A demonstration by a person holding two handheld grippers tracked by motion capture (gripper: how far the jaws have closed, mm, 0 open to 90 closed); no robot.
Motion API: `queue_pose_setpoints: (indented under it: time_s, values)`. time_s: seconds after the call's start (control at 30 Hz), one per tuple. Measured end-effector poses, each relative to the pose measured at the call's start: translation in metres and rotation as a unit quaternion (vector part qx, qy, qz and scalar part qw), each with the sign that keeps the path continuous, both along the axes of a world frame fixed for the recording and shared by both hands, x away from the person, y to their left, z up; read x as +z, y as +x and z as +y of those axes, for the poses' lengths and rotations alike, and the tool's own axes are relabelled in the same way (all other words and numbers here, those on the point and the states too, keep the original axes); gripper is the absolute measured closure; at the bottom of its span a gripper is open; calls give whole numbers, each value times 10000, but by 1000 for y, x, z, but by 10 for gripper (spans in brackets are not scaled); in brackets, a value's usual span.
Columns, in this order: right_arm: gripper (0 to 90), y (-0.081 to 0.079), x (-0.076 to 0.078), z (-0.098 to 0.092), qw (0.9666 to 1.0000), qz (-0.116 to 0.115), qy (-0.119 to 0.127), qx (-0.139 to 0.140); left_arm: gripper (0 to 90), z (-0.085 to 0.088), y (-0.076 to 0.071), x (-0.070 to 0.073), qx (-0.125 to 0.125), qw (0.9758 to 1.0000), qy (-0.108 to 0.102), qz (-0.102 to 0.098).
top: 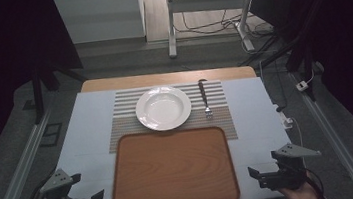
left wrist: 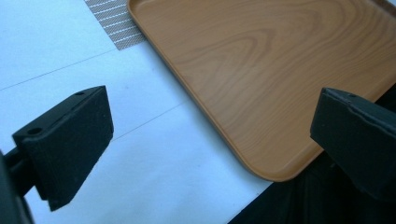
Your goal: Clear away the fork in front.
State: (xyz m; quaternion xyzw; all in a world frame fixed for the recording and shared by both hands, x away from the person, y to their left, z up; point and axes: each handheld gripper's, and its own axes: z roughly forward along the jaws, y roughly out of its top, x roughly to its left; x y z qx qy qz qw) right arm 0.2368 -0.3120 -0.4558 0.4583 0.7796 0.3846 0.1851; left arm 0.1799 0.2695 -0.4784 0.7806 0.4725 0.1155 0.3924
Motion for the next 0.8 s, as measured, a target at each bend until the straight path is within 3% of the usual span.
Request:
queue_pose_setpoints:
  time_s: [0.23, 0.8]
  values:
    - [0, 0, -1, 4, 9998, 36, -147, 94, 0, 1, 1, 0, 5, 10000, -17, 47]
    - [0, 2, -1, 4, 9996, 169, -111, 197, 13, -3, 2, -1, -55, 9998, 139, 116]
